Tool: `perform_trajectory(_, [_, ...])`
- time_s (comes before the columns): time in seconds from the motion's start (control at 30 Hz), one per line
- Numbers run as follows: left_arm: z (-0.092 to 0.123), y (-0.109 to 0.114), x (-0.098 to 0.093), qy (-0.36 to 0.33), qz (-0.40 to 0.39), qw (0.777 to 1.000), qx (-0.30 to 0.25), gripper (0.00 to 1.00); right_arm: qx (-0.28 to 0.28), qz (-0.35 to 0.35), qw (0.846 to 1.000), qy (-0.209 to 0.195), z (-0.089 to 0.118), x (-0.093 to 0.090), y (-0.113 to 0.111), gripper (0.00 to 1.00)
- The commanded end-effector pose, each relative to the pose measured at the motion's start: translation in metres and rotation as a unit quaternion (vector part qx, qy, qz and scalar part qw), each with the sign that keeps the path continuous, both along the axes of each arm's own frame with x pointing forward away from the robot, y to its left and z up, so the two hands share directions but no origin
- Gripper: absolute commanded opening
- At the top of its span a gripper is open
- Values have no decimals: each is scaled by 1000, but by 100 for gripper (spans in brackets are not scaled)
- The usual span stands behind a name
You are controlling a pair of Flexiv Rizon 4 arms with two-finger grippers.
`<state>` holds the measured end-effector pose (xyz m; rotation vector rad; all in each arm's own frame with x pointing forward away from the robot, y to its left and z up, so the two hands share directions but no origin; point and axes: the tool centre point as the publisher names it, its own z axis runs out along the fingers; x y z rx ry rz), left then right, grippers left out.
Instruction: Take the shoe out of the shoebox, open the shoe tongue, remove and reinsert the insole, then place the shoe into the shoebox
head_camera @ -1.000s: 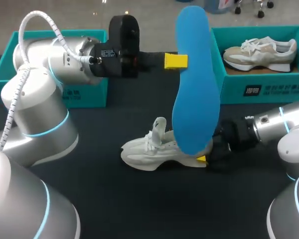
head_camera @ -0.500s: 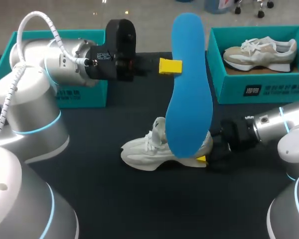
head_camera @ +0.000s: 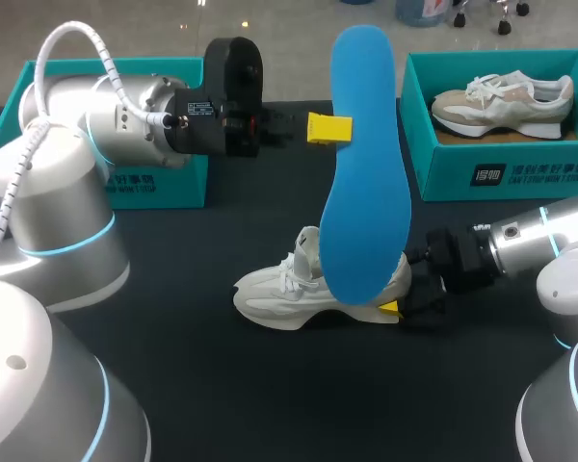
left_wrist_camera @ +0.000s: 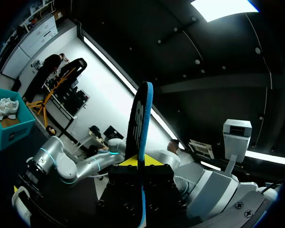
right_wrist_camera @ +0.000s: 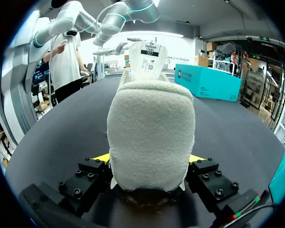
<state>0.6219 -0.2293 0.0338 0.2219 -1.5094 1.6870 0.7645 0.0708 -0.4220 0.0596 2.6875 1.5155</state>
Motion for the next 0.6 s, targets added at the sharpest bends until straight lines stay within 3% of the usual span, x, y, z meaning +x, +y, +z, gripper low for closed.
perform_trajectory(0.03, [0, -1, 0, 0, 0, 1000, -1, 0, -2, 0, 1000, 0, -3, 1, 1, 0])
perform_trajectory(0.33, [0, -1, 0, 0, 0, 1000, -1, 0, -8, -1, 1000, -3, 2, 4, 2, 0])
perform_trajectory(0.37, [0, -1, 0, 0, 0, 1000, -1, 0, -16, -2, 1000, -5, 5, 6, 2, 5])
perform_trajectory(0.4, [0, -1, 0, 0, 0, 1000, -1, 0, -24, -3, 1000, -6, 7, 7, 3, 30])
perform_trajectory(0.43, [0, -1, 0, 0, 0, 1000, -1, 0, -32, -6, 999, -5, 9, 9, 3, 84])
perform_trajectory(0.47, [0, -1, 0, 0, 0, 1000, -1, 0, -41, -11, 999, -5, 10, 11, 3, 100])
perform_trajectory(0.6, [0, -1, 0, 0, 0, 1000, -1, 0, -56, -24, 998, -7, 20, 13, 0, 100])
